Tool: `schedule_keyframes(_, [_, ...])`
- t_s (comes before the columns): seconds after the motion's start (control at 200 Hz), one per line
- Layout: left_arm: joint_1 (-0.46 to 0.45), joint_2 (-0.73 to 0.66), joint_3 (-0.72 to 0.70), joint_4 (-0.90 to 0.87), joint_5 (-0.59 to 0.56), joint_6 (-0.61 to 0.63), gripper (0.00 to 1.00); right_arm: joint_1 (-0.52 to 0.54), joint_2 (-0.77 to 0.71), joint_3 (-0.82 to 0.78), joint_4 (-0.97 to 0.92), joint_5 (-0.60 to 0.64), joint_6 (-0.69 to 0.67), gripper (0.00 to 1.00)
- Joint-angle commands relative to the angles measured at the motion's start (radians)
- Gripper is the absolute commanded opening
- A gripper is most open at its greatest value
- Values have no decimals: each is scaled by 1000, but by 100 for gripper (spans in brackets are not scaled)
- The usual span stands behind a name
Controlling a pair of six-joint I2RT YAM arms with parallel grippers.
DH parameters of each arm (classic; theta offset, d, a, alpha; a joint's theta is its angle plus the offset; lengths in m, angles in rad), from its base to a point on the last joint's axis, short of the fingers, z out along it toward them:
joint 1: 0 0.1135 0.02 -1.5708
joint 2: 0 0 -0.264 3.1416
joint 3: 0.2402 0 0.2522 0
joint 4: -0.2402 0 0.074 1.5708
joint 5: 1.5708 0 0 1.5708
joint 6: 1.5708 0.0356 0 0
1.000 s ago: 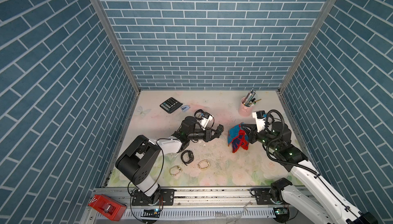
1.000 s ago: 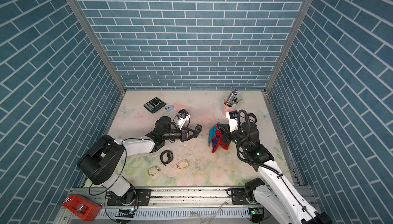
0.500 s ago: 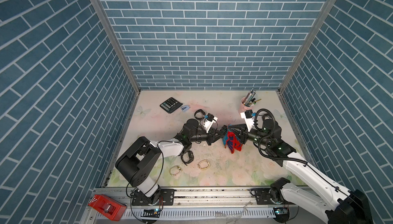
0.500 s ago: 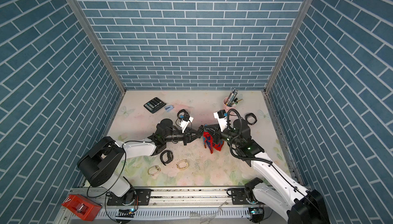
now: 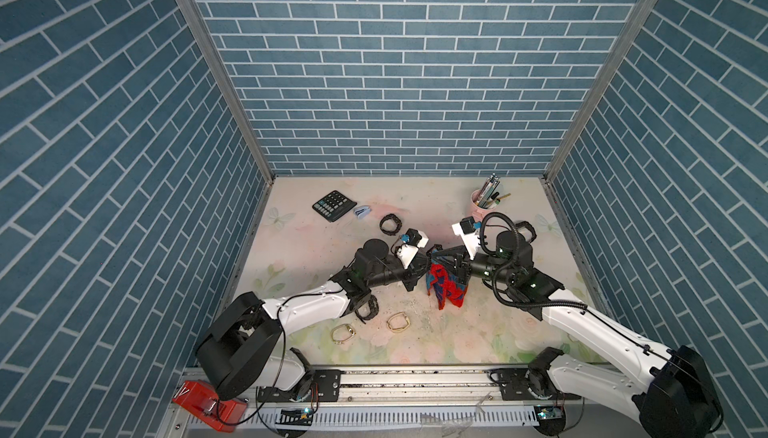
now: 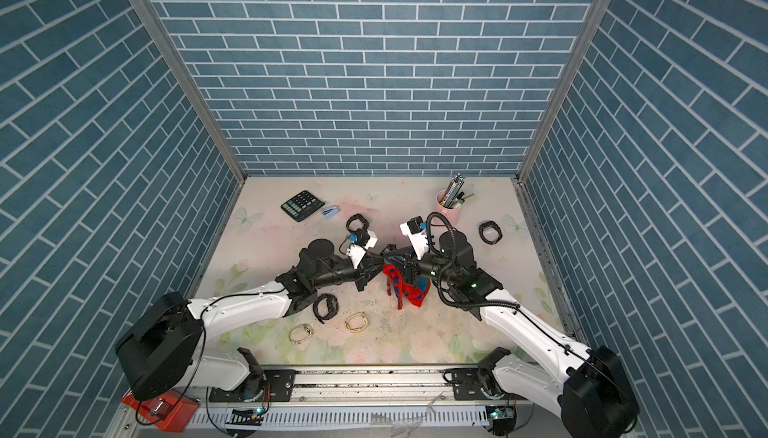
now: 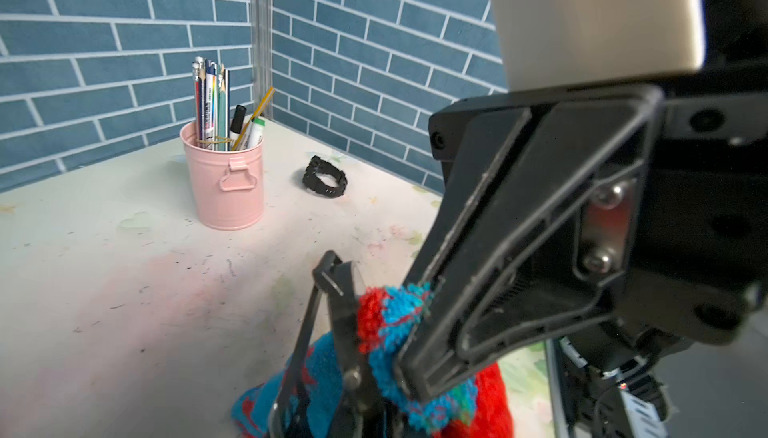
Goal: Wipe the watch dial
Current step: Wipe the dirt from the watch dial.
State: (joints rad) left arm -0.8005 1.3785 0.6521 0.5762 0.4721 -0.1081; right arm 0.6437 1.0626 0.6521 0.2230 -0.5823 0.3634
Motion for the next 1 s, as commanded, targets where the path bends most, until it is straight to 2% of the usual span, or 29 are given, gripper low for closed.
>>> schedule_keyframes(0.0, [-63, -37, 13, -27, 29, 136, 9, 5, 18, 40, 55, 17, 20, 0])
schedule_keyframes(0.295, [-63, -100, -40, 30, 23, 134, 9, 4, -38, -9, -55, 139, -30, 0])
schedule_keyframes(0.56, [-64, -107, -39, 46, 27, 121, 9, 4, -29, 7, -52, 112, -27, 0])
schedule_keyframes(0.7, [-62, -118, -64, 92, 22, 107, 9, 4, -28, 20, -57, 65, -38, 0])
schedule_keyframes(0.9, [-63, -119, -63, 107, 17, 96, 8, 5, 35, 48, 7, -131, 18, 0])
schedule_keyframes(0.99, [-63, -113, -58, 117, 16, 96, 9, 5, 45, 43, 6, -156, 16, 0])
